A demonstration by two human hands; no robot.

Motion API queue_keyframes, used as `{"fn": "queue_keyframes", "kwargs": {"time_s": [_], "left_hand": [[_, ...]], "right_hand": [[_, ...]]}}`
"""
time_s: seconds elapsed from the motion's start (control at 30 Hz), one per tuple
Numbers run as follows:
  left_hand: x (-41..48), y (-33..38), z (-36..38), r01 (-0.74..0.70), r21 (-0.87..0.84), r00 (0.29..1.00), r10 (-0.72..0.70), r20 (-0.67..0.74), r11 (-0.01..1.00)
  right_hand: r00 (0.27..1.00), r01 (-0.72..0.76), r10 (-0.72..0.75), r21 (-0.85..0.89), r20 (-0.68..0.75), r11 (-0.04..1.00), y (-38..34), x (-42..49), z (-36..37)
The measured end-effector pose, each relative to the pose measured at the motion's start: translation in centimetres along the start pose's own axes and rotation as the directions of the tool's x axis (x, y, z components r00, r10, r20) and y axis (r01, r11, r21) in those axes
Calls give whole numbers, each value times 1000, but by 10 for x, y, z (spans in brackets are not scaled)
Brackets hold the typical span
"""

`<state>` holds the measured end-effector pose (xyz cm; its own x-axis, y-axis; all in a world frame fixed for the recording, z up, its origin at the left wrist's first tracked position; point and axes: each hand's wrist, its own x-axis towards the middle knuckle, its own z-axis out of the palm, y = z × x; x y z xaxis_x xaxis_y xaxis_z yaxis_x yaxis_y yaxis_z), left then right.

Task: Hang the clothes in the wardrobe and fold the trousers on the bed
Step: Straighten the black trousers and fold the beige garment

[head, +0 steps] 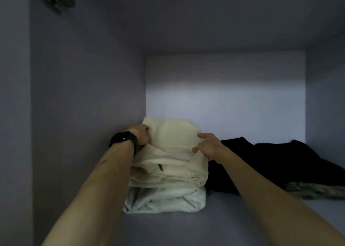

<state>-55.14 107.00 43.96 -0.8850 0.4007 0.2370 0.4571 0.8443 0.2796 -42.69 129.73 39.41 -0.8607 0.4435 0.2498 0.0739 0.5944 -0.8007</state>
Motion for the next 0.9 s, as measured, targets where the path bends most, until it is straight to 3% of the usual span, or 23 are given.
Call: {"fn": "queue_keyframes", "kwargs": {"time_s": [0.23,0.3,0.4,0.47,0.57,0.63,0.7,0.8,0.9], "left_hand": [[29,4,14,37,258,998,-50,46,966],[23,13,9,30,316,999,-33,2,948],[7,32,-5,-5,267,997,24,-69,964],[-7,49,0,-41,146,997,51,-61,988],[-30,57,41,-45,29,999,46,-18,999],[-40,37,70,-10,98,1000,12,-17,995],[-43,17,94,19,116,1000,-19,-1,993],[-49,10,117,41,61,998,-43,34,997],[-49,3,117,44,167,998,-49,27,985]], "right_hand": [[985,46,18,-362,171,931,16,30,16],[966,84,54,-506,252,858,3,32,4],[989,131,-40,-722,141,679,-23,38,-19],[984,175,-155,-686,91,706,-28,42,-17],[931,334,-169,-563,325,756,-18,32,21],[915,344,-110,-608,388,716,-2,26,54],[948,263,-79,-618,309,741,10,25,67],[944,265,-65,-629,323,730,18,17,61],[936,270,-46,-625,350,733,29,3,49]]}}
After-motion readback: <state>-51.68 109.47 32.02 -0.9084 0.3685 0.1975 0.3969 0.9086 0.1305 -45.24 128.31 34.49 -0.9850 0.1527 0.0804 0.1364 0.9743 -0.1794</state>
